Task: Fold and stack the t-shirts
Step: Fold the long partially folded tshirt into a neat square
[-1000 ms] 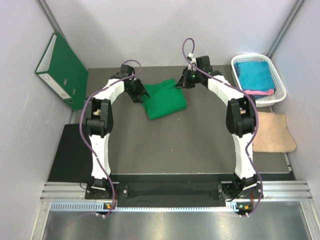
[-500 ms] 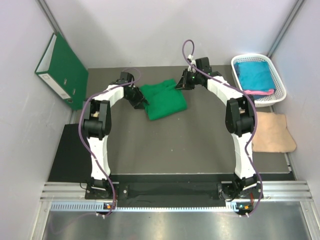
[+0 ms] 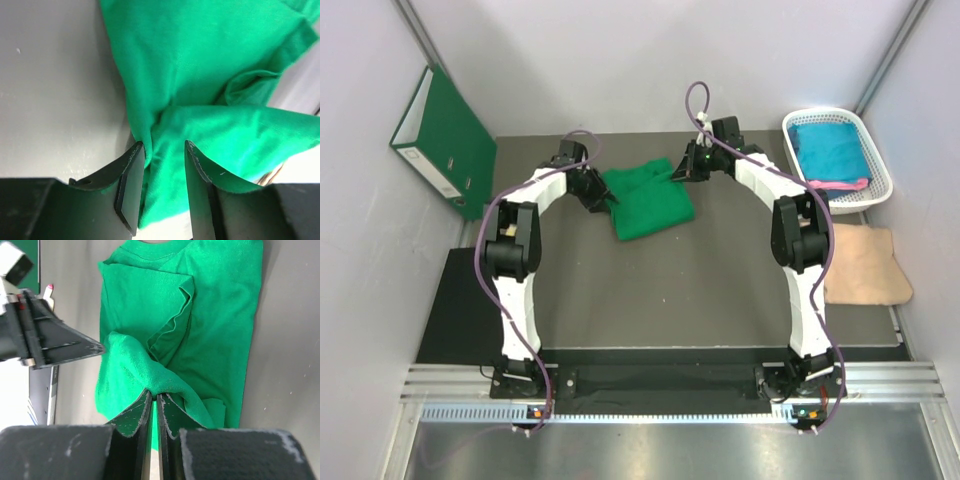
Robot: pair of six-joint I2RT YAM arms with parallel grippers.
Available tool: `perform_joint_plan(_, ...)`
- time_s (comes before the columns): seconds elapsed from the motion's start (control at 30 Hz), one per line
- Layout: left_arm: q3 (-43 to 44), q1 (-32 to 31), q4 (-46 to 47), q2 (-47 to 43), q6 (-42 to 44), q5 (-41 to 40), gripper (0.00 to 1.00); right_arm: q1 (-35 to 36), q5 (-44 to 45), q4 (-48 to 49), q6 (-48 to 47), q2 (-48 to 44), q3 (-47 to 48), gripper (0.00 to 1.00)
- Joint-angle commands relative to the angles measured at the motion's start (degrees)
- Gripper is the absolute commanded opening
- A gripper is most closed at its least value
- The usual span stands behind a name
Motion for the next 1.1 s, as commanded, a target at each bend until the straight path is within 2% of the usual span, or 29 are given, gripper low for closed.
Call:
perform_joint_plan(0.0, 1.26, -0.08, 0.82, -7.52, 1.27, -1.37, 0.43, -0.58, -0.91, 2.52, 0.55, -0.91, 0.30, 0.05)
perform_joint_plan(0.47, 1.35, -0.26, -0.23, -3.84, 1.71, -2.69, 0.42, -0.58, -1.26, 2.52, 0.63, -0.56, 0.13, 0.05)
perform_joint_plan(1.07, -1.46, -0.87, 3.98, 0.82, 0.30, -2.51, 0.39, -0.49, -1.53, 2.34, 0.54, -0.38, -0.14, 0.06)
